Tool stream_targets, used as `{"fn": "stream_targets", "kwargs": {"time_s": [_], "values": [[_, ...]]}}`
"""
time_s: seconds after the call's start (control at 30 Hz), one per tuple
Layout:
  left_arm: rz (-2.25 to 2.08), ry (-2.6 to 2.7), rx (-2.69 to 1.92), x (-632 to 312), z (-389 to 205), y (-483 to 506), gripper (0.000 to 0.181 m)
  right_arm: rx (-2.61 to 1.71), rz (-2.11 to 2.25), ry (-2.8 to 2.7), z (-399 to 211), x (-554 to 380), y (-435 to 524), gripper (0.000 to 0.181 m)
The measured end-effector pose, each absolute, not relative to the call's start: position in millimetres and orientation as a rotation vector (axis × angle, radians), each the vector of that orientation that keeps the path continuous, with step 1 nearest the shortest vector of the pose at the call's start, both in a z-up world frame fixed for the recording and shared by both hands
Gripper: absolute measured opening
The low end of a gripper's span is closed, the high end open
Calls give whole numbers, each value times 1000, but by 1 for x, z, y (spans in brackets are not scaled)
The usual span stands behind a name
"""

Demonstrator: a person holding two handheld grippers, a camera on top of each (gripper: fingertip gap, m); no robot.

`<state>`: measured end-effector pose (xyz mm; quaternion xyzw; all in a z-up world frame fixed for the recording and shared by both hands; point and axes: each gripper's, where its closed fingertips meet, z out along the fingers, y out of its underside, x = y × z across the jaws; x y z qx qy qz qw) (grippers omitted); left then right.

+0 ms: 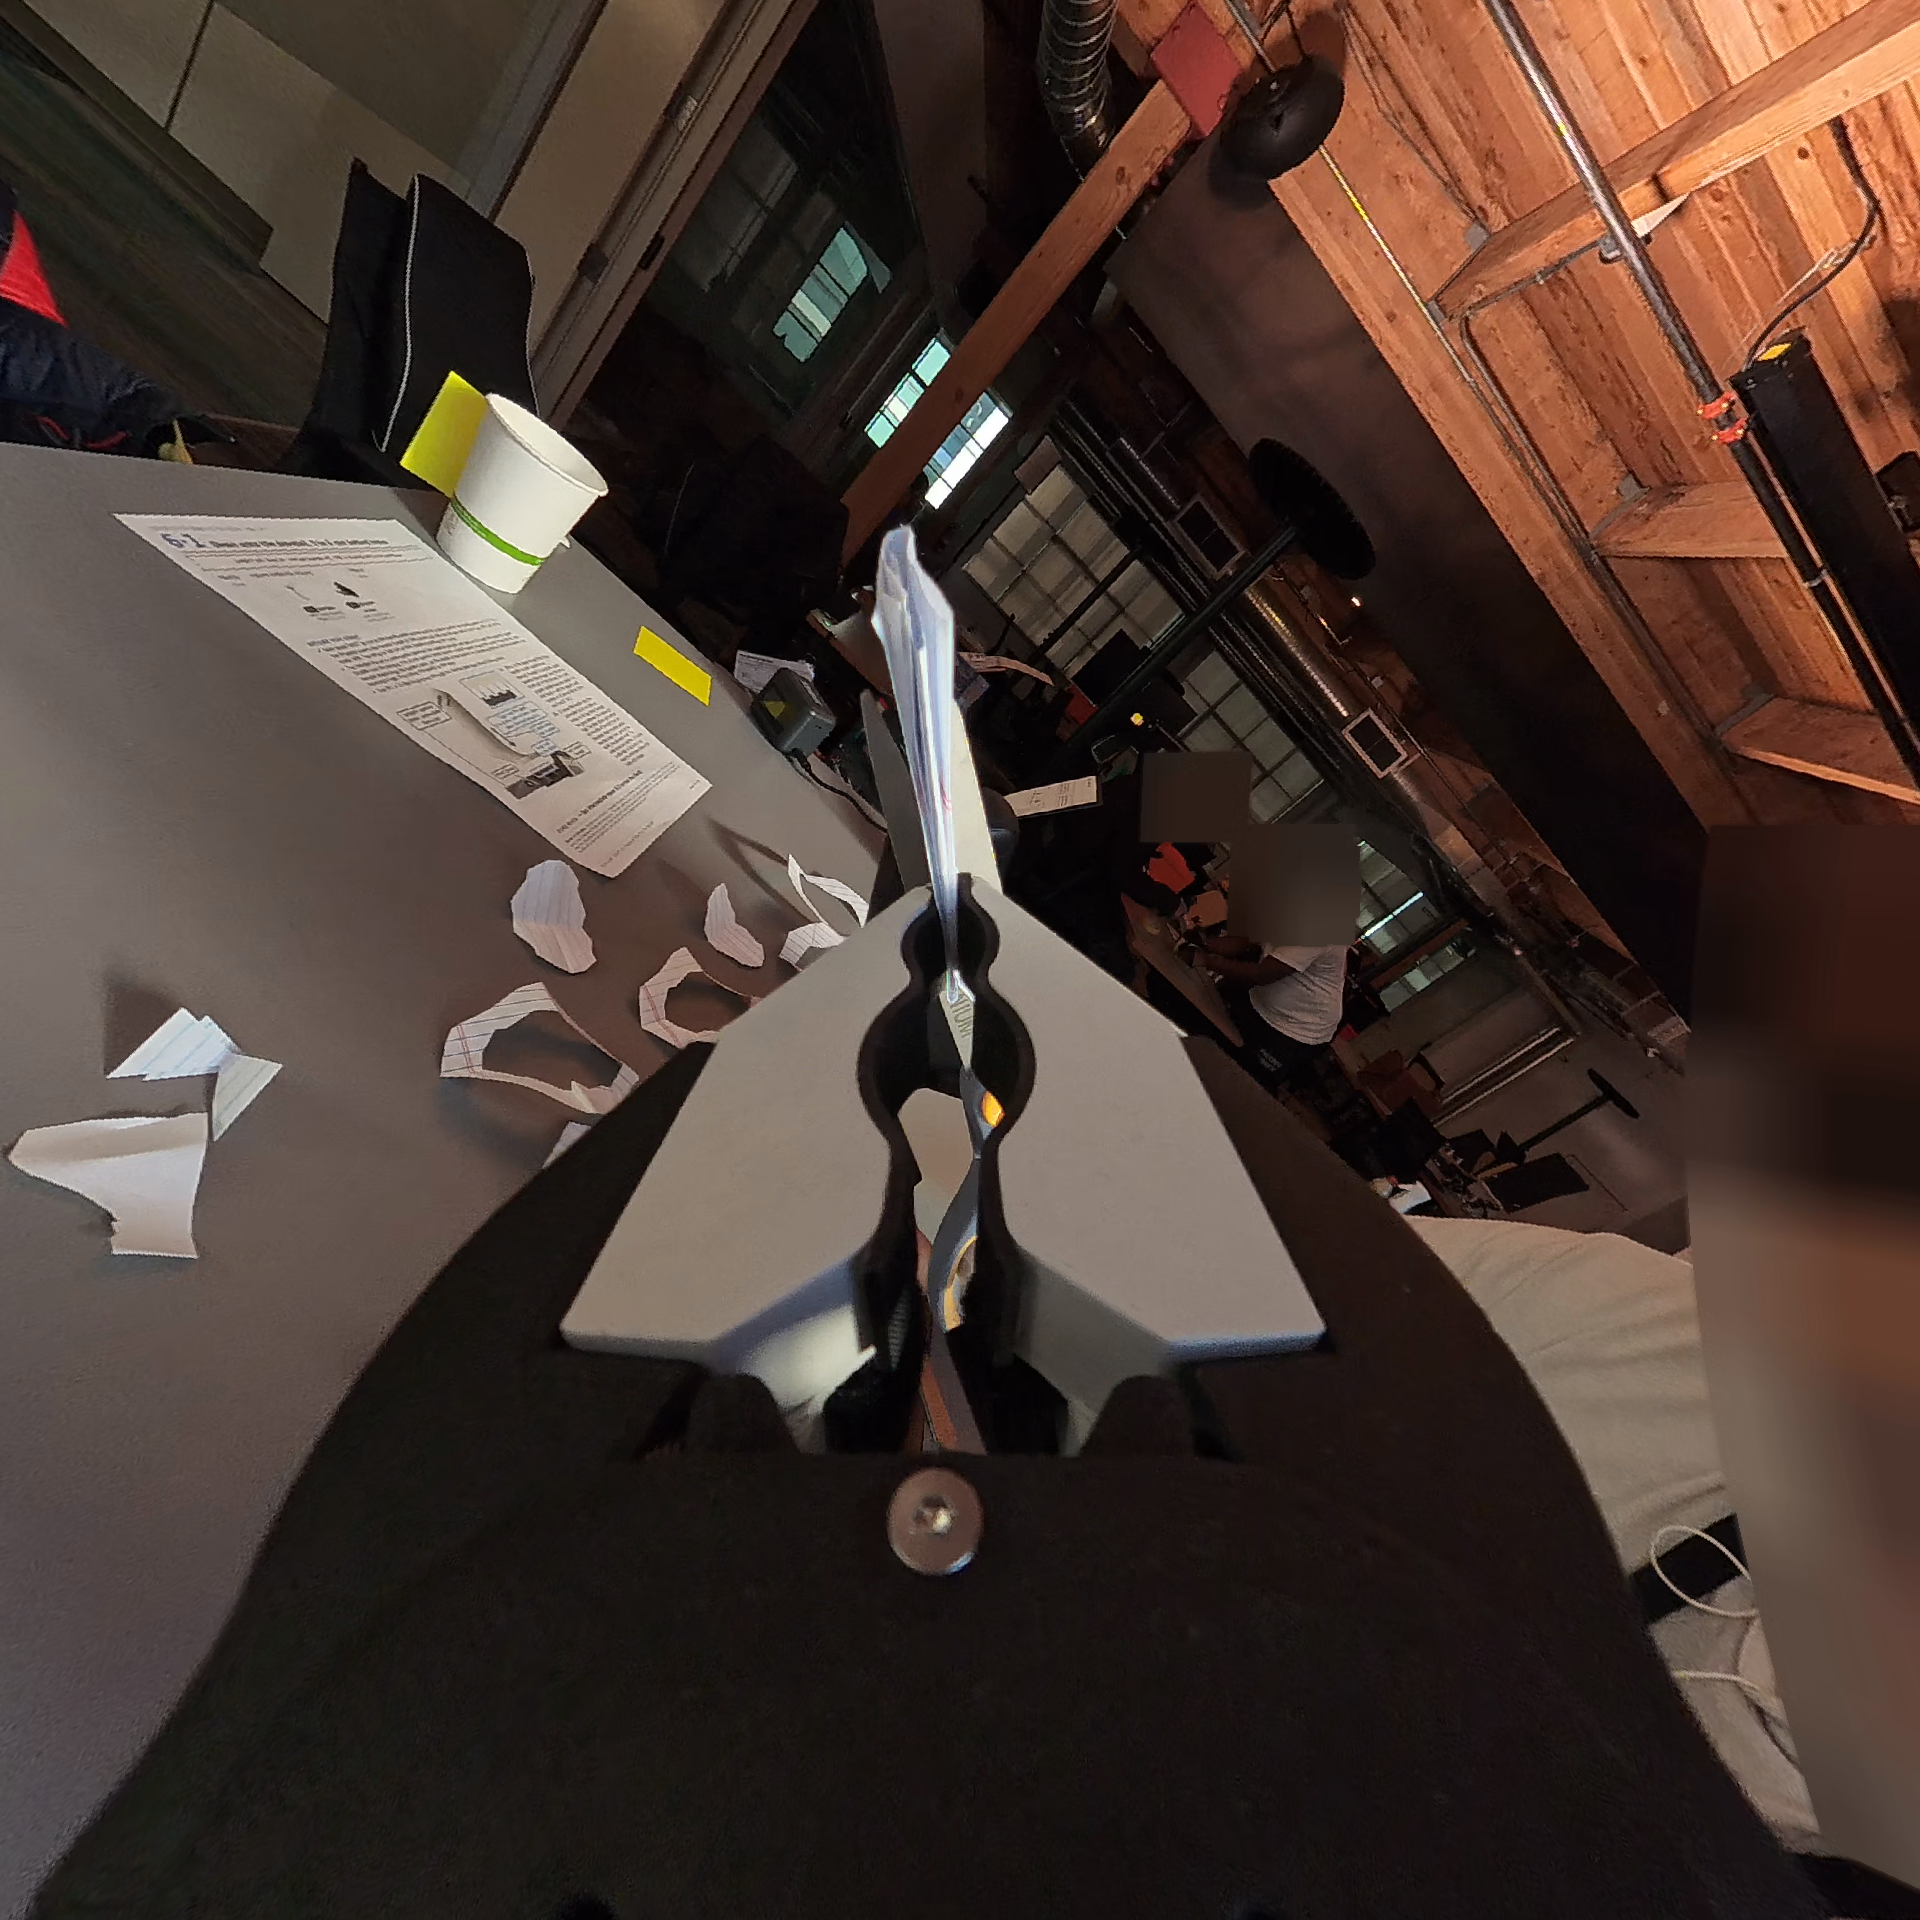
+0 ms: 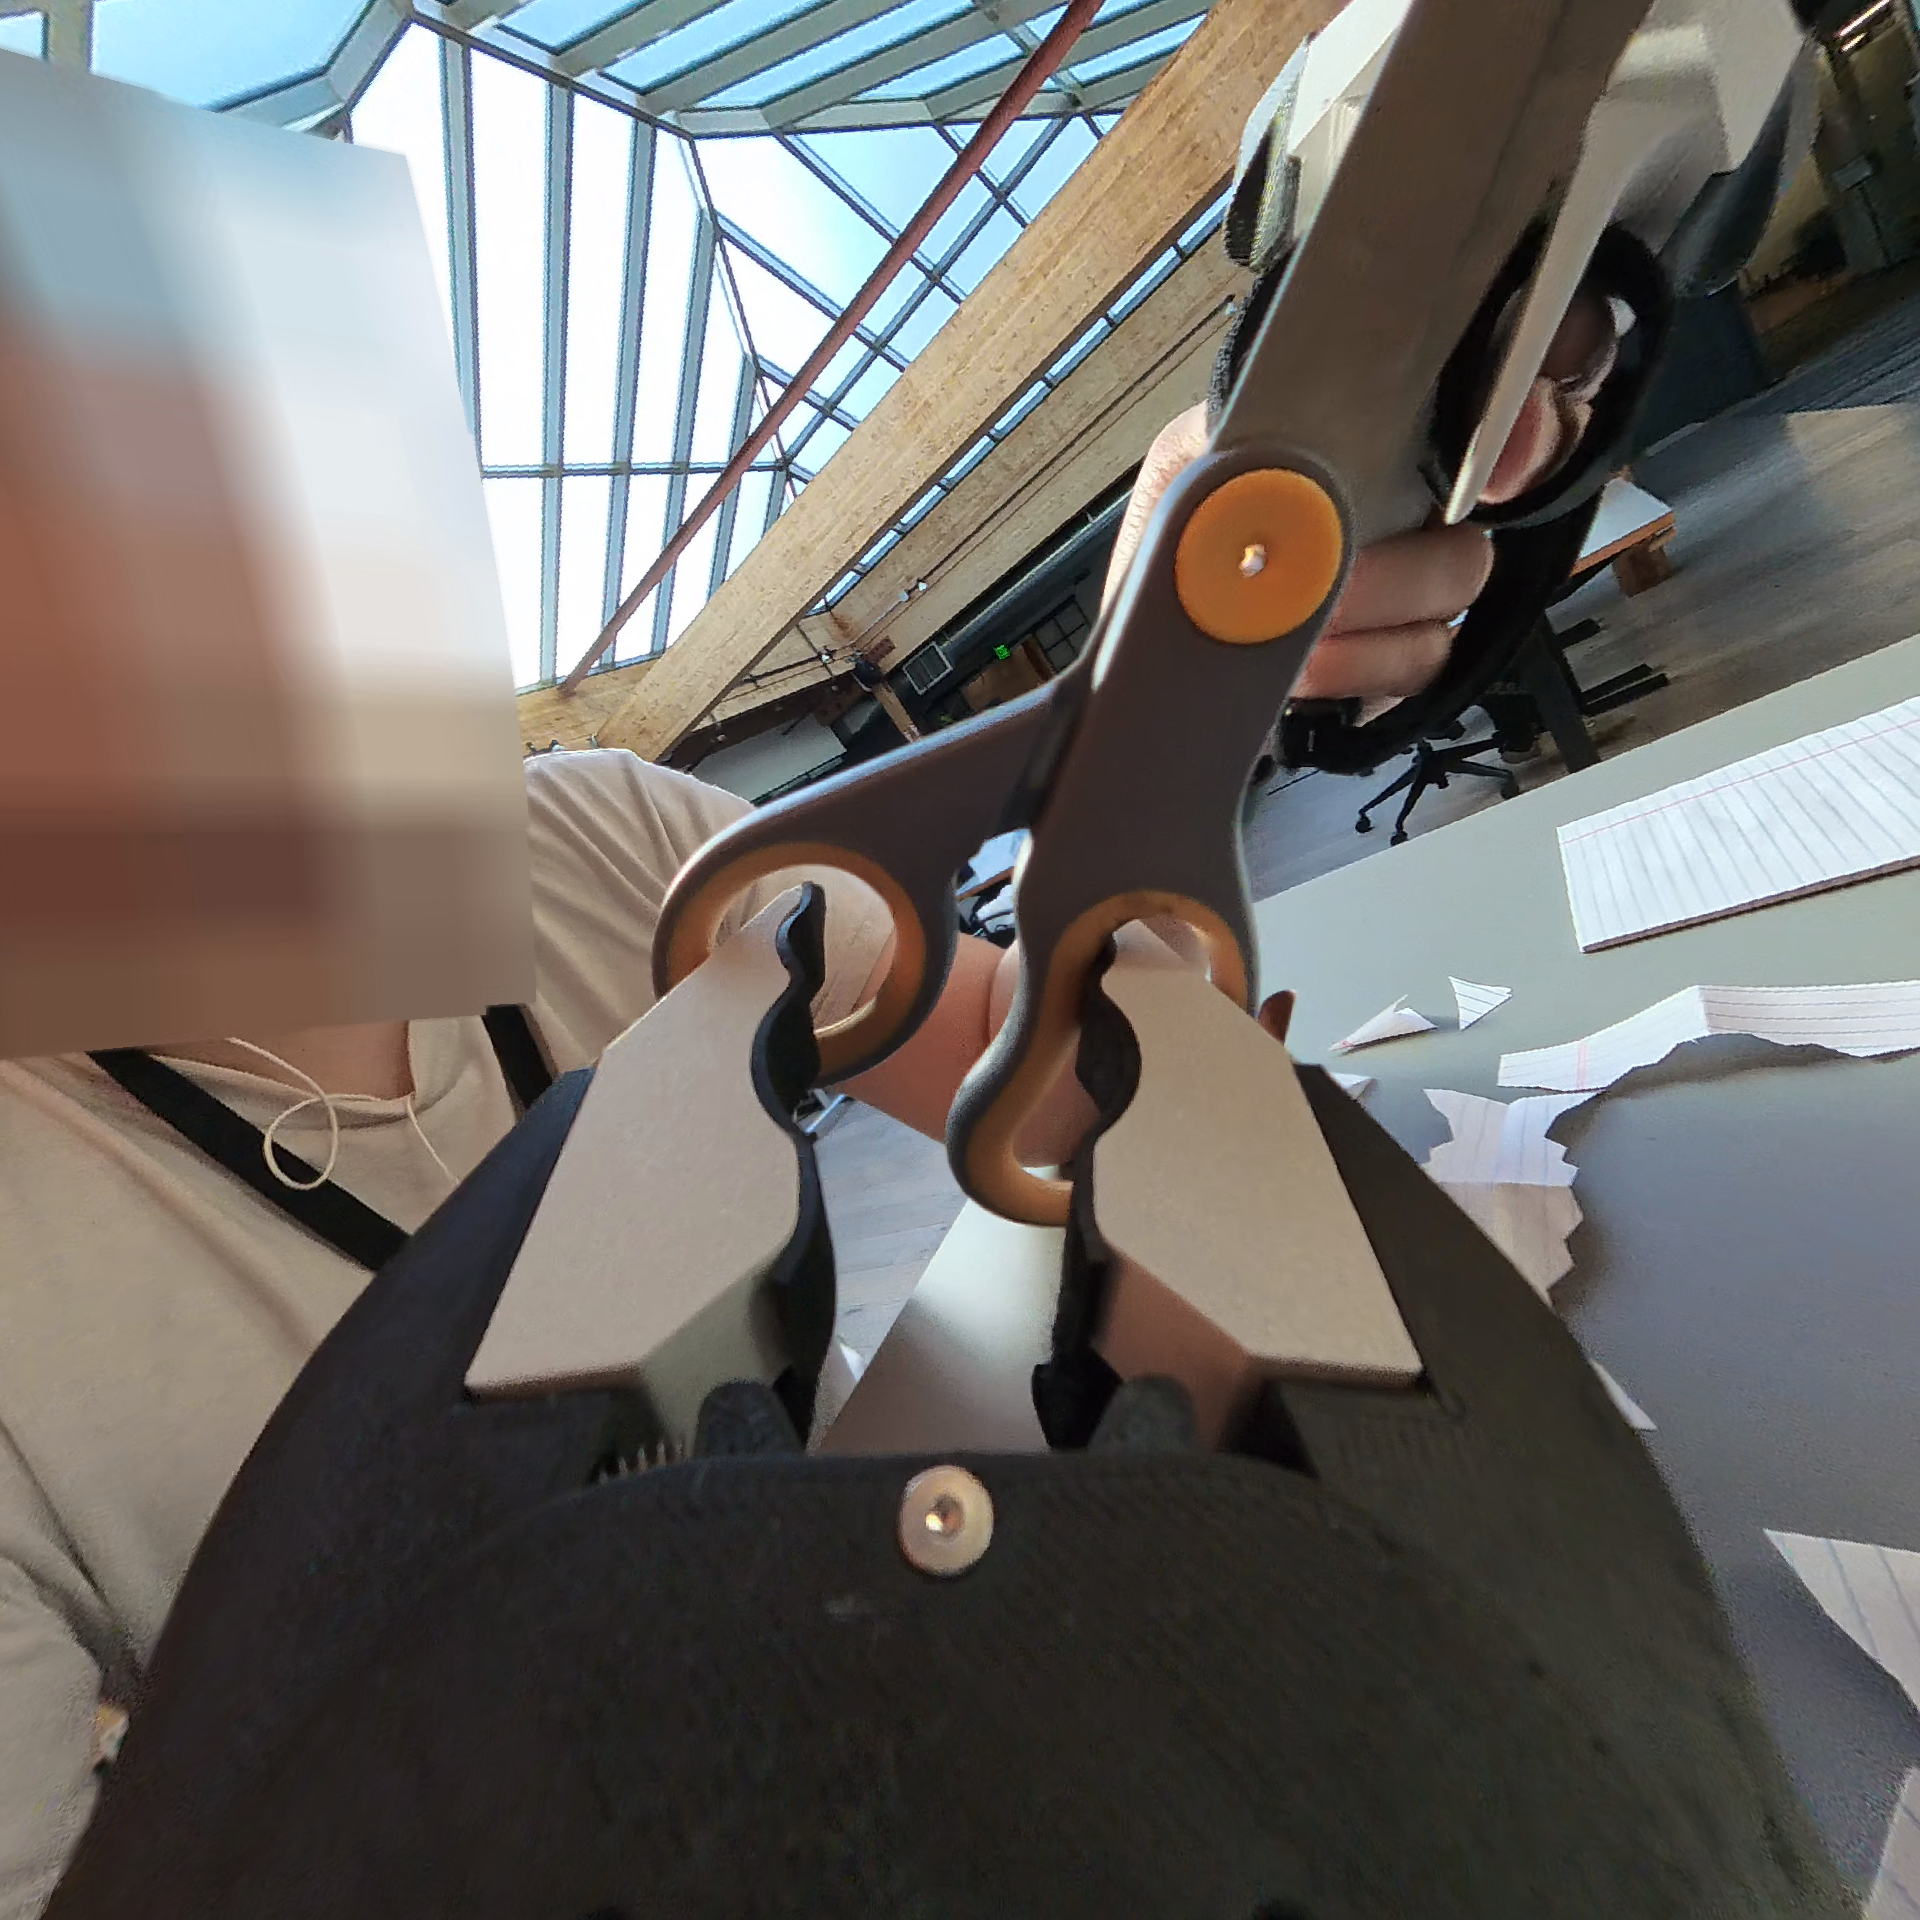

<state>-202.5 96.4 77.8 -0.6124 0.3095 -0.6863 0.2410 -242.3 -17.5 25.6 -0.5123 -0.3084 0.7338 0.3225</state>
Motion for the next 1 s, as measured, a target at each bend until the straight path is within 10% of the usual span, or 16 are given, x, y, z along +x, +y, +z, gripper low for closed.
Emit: {"fn": "stream_targets", "kwargs": {"time_s": [1.0], "values": [[-1736,926,-1935,-284,48,113,0,-1679,1866,-994,-33,-245,-25,36]]}}
